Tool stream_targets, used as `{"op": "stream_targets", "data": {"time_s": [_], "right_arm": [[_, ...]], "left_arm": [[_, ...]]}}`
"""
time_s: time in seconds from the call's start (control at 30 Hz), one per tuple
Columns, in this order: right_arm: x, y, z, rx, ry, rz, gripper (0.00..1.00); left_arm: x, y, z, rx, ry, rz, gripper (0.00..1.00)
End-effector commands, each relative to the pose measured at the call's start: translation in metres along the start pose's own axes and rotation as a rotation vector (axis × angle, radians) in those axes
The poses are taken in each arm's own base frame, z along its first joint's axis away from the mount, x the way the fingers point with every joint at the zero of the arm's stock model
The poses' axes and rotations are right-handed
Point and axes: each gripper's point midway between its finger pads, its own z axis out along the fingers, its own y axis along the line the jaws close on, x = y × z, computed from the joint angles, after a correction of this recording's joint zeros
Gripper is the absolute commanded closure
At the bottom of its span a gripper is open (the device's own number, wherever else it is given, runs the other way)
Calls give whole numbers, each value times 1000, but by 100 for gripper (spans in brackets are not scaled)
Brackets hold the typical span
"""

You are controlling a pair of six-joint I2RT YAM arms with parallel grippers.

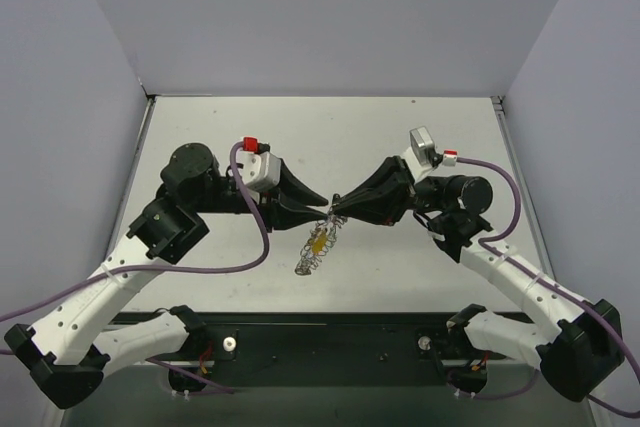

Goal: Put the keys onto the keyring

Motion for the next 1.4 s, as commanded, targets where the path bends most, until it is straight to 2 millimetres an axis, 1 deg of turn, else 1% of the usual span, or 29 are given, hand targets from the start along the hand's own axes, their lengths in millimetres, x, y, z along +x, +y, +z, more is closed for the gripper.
{"op": "stream_targets", "data": {"time_s": [0.0,0.03,0.07,0.3,0.57,0.8,0.83,1.0,1.07,1.13,1.17,1.23,1.27,1.3,1.37], "right_arm": [[-52,36,2,-99,-141,-336,100],[-52,35,2,-97,-141,-337,100],[-52,35,2,-95,-141,-336,100],[-48,30,1,-74,-130,-332,100],[-46,30,1,-74,-121,-329,100],[-43,31,1,-81,-114,-323,100],[-43,32,2,-86,-113,-322,100],[-41,34,3,-100,-104,-309,100],[-41,37,3,-113,-102,-305,100],[-41,38,4,-123,-97,-306,100],[-40,40,4,-132,-93,-295,100],[-40,42,6,-150,-89,-292,100],[-39,43,6,-156,-86,-287,100],[-38,44,7,-163,-83,-277,100],[-38,45,7,-170,-81,-272,100]], "left_arm": [[-25,0,2,9,-61,26,64],[-28,-1,2,11,-70,32,64],[-25,0,4,14,-67,22,64],[-28,0,7,28,-79,8,64],[-21,14,13,-23,-56,-16,69],[-21,26,14,-90,-54,-22,71],[-21,28,14,-100,-55,-23,73],[-22,36,13,-147,-58,-22,75],[-23,39,12,-164,-57,-22,78],[-24,41,11,-175,-60,-17,79],[-26,42,11,-181,-65,-13,82],[-27,43,12,-182,-66,-9,85],[-29,44,13,-182,-69,-4,90],[-29,44,14,-179,-67,-5,93],[-32,45,15,-174,-77,0,96]]}}
